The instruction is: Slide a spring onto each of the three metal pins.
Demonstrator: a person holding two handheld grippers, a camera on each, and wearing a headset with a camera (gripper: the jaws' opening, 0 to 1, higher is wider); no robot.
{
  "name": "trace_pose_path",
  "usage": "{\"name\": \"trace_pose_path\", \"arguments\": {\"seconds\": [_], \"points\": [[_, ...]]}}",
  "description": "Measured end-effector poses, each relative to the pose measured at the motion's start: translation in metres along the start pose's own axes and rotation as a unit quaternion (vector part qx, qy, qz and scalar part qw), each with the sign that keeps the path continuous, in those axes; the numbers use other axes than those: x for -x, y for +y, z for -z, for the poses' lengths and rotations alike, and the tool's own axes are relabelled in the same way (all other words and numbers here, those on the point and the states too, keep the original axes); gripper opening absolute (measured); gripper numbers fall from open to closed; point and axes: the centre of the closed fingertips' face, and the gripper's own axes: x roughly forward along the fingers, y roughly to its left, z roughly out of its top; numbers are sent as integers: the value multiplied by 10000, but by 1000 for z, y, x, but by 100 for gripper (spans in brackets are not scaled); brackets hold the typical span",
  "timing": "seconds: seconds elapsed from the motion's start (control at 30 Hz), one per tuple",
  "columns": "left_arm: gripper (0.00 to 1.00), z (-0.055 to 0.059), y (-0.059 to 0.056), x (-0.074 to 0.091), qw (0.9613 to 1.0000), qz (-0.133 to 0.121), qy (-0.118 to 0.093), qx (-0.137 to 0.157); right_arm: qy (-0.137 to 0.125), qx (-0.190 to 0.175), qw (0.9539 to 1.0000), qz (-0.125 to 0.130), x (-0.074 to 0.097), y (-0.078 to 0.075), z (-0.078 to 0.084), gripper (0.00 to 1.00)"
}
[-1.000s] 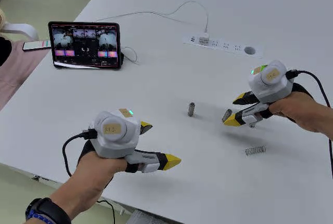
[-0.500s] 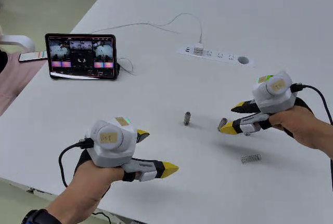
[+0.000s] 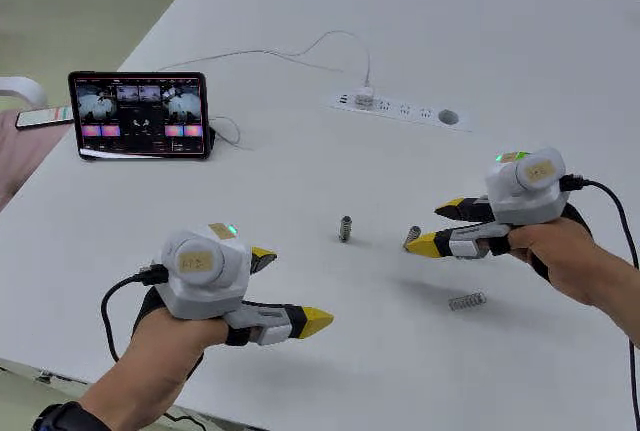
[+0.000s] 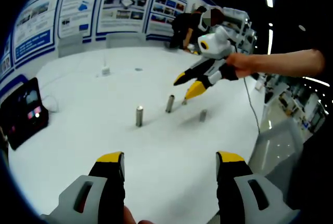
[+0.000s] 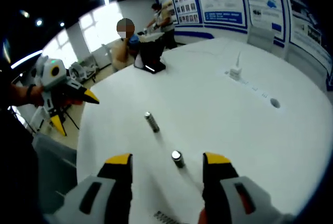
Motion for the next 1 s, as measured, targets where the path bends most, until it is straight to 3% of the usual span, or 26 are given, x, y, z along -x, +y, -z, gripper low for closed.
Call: {"name": "trace_pose_path", "arguments": {"seconds": [0.1,0.53,1.0], "points": [[73,-2,0,-1,10000,14,-24,3,-206,-125,9997,59,5,3,-3,57],[74,-9,-3,-5,10000,63,-73,-18,-514,-438,9976,179,27,2,3,60],[75,-19,-3,-14,9999,103,-114,-65,-575,-630,9957,361,52,12,25,67]]}}
